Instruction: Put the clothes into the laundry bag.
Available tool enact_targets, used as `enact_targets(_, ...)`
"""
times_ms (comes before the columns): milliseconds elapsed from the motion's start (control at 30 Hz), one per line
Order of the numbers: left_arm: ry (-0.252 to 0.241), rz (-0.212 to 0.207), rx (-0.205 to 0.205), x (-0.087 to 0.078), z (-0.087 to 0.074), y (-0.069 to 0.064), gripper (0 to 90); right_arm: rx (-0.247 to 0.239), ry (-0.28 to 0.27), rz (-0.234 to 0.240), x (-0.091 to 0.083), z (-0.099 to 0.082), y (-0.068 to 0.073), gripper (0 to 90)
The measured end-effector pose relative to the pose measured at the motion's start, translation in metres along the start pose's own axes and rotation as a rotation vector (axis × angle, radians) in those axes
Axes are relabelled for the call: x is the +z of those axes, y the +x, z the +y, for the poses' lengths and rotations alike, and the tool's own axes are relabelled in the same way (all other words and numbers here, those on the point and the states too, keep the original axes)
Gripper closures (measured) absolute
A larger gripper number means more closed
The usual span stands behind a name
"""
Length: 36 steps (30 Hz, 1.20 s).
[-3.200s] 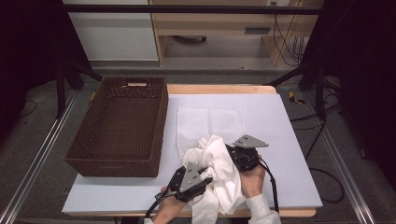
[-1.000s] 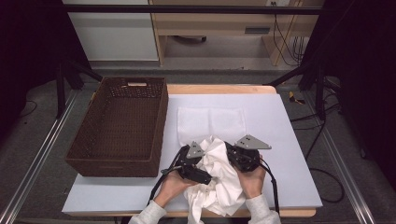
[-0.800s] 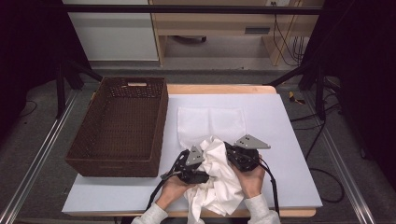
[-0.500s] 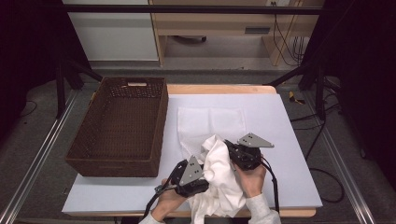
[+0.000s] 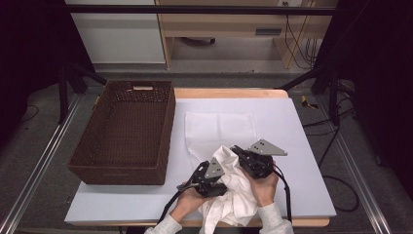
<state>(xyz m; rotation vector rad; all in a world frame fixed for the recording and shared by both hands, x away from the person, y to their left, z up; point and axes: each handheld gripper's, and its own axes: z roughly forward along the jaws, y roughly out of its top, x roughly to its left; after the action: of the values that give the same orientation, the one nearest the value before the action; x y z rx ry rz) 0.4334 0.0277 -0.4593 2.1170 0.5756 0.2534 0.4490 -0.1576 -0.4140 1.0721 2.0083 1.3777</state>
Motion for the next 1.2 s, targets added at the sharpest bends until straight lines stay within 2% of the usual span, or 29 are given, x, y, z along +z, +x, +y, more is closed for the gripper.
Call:
enact_targets(67,-0.041,-0.009,-0.002,-0.004,-0.005,-0.001,54.8,0.005,-0.001,0.005,0.001,-0.002,0.000,89.3)
enact_targets(133,-0.060,-0.034,-0.044,-0.017,-0.006,0.001,44.8,-0.006,0.007,-0.012,0.001,-0.003,-0.002,89.2)
enact_targets(200,-0.050,-0.028,-0.055,-0.031,-0.003,0.004,35.2,0.008,0.009,-0.005,0.000,-0.004,-0.005,89.2)
enact_targets(233,-0.037,-0.013,-0.040,-0.039,-0.001,0.005,30.5,0.014,0.009,-0.004,0.000,-0.005,-0.007,89.1)
enact_targets(267,-0.022,-0.002,-0.008,-0.050,0.001,0.006,27.6,0.017,0.011,-0.008,0.000,-0.006,-0.008,89.1)
enact_targets(300,-0.016,0.011,-0.001,-0.054,0.002,0.006,24.8,0.019,0.017,-0.006,0.000,-0.006,-0.007,89.1)
enact_targets(367,0.014,-0.007,-0.005,-0.063,0.004,0.007,23.1,0.013,0.017,-0.006,0.000,-0.005,-0.007,89.1)
enact_targets(433,0.038,-0.041,-0.028,-0.066,0.001,0.006,19.7,0.013,0.016,-0.010,-0.001,-0.005,-0.006,89.1)
enact_targets(467,0.040,-0.043,-0.031,-0.066,-0.003,0.005,19.7,0.014,0.016,-0.009,-0.001,-0.004,-0.007,89.1)
enact_targets(533,0.041,-0.039,-0.016,-0.065,-0.009,0.001,18.1,0.017,0.017,-0.009,-0.001,-0.005,-0.007,89.1)
enact_targets(567,0.041,-0.024,-0.005,-0.064,-0.011,-0.001,17.9,0.016,0.020,-0.010,-0.001,-0.005,-0.007,89.1)
enact_targets(633,0.049,-0.024,0.005,-0.064,-0.009,-0.006,15.0,0.012,0.021,-0.011,-0.001,-0.005,-0.007,89.1)
enact_targets(667,0.044,-0.038,0.021,-0.066,-0.006,-0.010,13.3,0.012,0.023,-0.009,-0.001,-0.005,-0.007,89.0)
enact_targets(733,0.008,-0.043,0.061,-0.075,0.001,-0.018,11.4,0.010,0.022,-0.011,-0.001,-0.005,-0.007,89.1)
enact_targets(767,-0.012,-0.040,0.068,-0.080,0.003,-0.020,10.3,0.012,0.024,-0.008,-0.002,-0.005,-0.008,89.0)
enact_targets(867,-0.093,-0.041,0.060,-0.102,0.013,-0.020,9.9,0.013,0.024,-0.010,-0.002,-0.005,-0.007,89.1)
enact_targets(933,-0.141,-0.003,0.047,-0.110,0.020,-0.015,10.8,0.013,0.023,-0.010,-0.001,-0.005,-0.006,89.1)
enact_targets(1000,-0.184,0.038,0.022,-0.111,0.029,-0.005,12.4,0.010,0.023,-0.009,-0.001,-0.004,-0.006,89.1)
enact_targets(1033,-0.194,0.069,0.023,-0.107,0.034,0.004,13.7,0.011,0.022,-0.008,-0.001,-0.004,-0.005,89.1)
enact_targets(1067,-0.189,0.087,0.019,-0.102,0.037,0.009,14.9,0.010,0.021,-0.007,-0.001,-0.003,-0.005,89.1)
enact_targets(1133,-0.144,0.105,-0.015,-0.084,0.042,0.024,14.9,0.011,0.020,-0.004,-0.001,-0.003,-0.005,89.1)
enact_targets(1200,-0.121,0.112,-0.032,-0.064,0.042,0.035,15.1,0.012,0.021,-0.002,-0.002,-0.003,-0.005,89.1)
